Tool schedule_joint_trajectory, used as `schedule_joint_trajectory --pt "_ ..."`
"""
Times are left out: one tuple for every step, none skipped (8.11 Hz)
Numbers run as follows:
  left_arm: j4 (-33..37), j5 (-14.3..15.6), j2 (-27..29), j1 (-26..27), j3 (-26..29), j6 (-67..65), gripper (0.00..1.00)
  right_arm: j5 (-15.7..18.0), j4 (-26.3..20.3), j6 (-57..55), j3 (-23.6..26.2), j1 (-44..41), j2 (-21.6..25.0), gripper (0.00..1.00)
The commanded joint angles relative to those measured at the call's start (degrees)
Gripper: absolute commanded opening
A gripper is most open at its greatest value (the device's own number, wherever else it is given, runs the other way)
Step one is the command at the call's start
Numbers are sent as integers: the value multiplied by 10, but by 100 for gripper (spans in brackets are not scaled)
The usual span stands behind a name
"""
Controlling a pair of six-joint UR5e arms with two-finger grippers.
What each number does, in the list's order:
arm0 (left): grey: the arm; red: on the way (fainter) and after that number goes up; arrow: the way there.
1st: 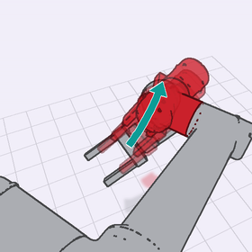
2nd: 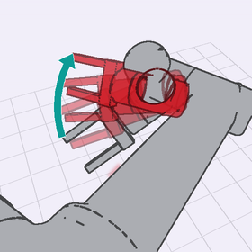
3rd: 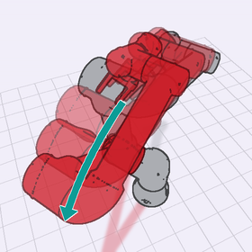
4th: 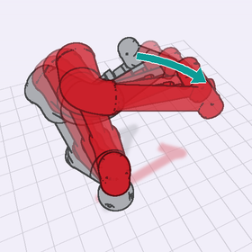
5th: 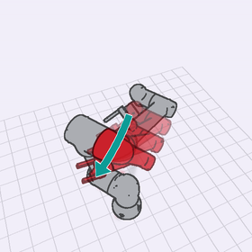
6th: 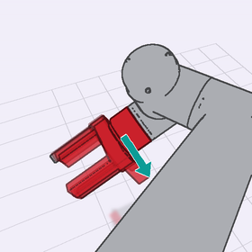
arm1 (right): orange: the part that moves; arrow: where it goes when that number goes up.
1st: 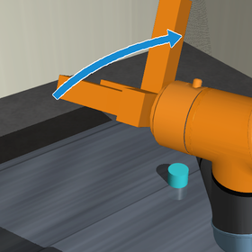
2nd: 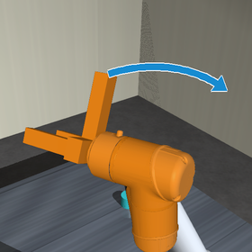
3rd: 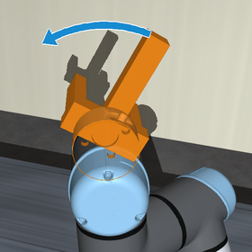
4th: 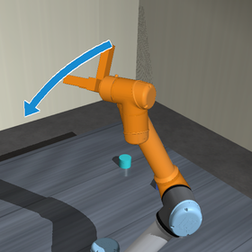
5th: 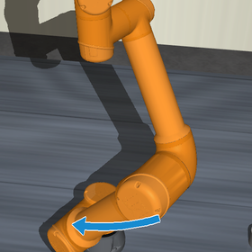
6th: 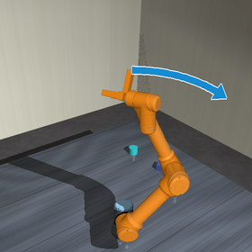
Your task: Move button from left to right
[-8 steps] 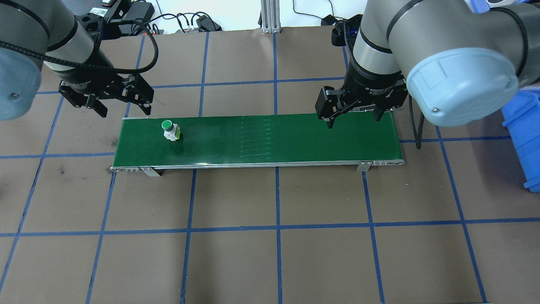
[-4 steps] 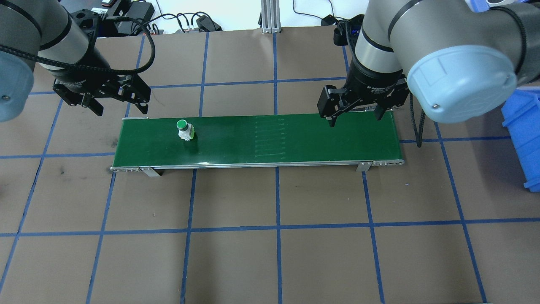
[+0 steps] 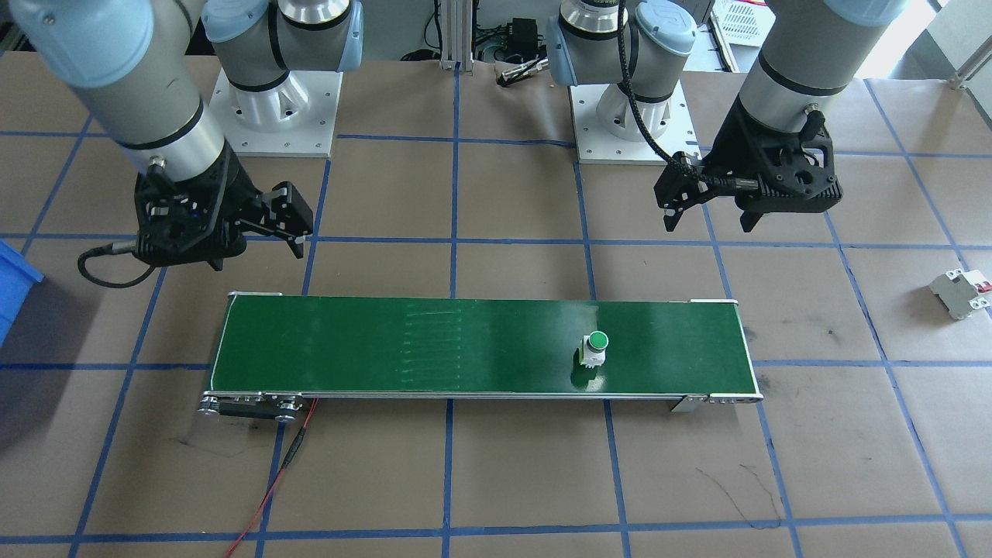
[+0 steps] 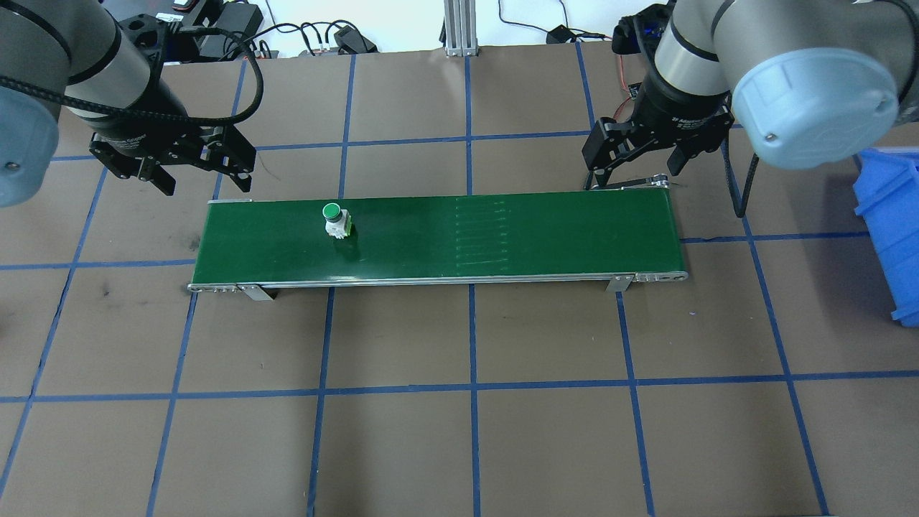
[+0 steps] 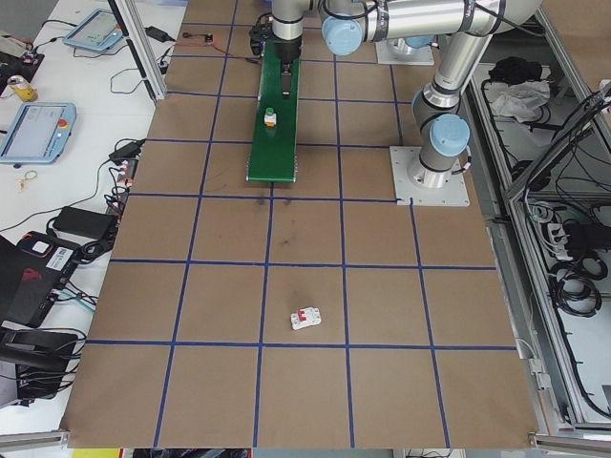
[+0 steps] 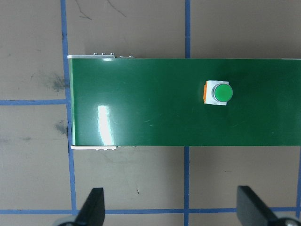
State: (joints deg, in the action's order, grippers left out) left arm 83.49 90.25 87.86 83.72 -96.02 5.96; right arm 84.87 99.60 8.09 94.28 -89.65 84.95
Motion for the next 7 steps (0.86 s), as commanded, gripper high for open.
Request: schedule_joint_trajectory --pt "-2 -1 -9 0 -1 0 100 -61 47 62 12 25 -54 94" --pt "-2 0 -10 0 0 0 100 -66 52 62 33 25 -59 94" --pt "-3 -2 -10 -2 0 0 100 -126 78 23 48 25 -69 95" --pt "-3 -3 -9 -2 0 0 100 -140 95 -9 49 25 -86 95" --pt "0 2 -8 -5 -2 1 100 -139 100 -18 50 25 -91 95" --pt "2 -2 -9 -6 -1 1 100 -144 105 -69 50 20 -91 95" --pt "-1 0 -6 -6 -2 1 100 -146 111 -128 46 11 -91 95"
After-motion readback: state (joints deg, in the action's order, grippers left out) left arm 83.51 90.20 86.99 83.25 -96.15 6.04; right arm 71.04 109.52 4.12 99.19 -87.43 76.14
